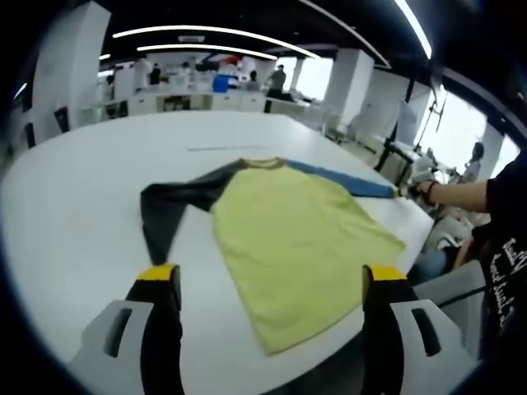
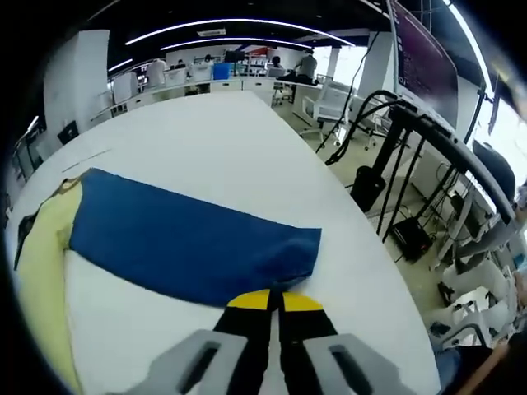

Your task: Fold the garment on the visible template until the final outline fits inside the template.

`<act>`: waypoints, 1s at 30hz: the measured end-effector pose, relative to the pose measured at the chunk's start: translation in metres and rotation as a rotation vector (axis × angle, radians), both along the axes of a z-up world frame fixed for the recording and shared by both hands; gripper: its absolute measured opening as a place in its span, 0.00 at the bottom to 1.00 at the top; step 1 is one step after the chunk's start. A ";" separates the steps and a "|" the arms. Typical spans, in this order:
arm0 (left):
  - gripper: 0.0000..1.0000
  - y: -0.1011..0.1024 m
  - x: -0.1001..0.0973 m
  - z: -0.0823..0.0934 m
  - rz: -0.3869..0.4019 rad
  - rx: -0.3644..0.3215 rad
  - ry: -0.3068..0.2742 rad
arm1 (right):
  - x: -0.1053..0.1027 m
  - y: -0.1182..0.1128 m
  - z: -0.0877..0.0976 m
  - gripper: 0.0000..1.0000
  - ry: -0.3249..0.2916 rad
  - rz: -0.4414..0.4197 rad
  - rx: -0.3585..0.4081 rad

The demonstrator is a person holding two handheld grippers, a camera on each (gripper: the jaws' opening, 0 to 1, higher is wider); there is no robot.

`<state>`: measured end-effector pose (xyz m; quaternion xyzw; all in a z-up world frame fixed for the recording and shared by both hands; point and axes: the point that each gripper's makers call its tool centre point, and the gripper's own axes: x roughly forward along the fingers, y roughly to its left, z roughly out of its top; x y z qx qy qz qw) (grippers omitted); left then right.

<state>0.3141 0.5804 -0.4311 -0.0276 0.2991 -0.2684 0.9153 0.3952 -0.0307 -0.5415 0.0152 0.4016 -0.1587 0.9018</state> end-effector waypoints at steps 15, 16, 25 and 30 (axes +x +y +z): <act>0.94 -0.002 -0.001 0.005 -0.023 0.012 -0.009 | 0.009 -0.005 0.006 0.00 -0.003 -0.003 0.016; 0.94 -0.002 -0.002 0.006 -0.023 0.012 -0.009 | 0.012 -0.009 0.004 0.00 -0.004 -0.007 0.021; 0.95 -0.004 -0.004 0.007 -0.021 0.010 -0.011 | 0.011 -0.010 0.004 0.00 -0.020 -0.031 0.069; 0.98 -0.004 -0.004 0.007 -0.022 0.016 -0.017 | 0.015 -0.012 0.006 0.00 -0.030 -0.034 0.087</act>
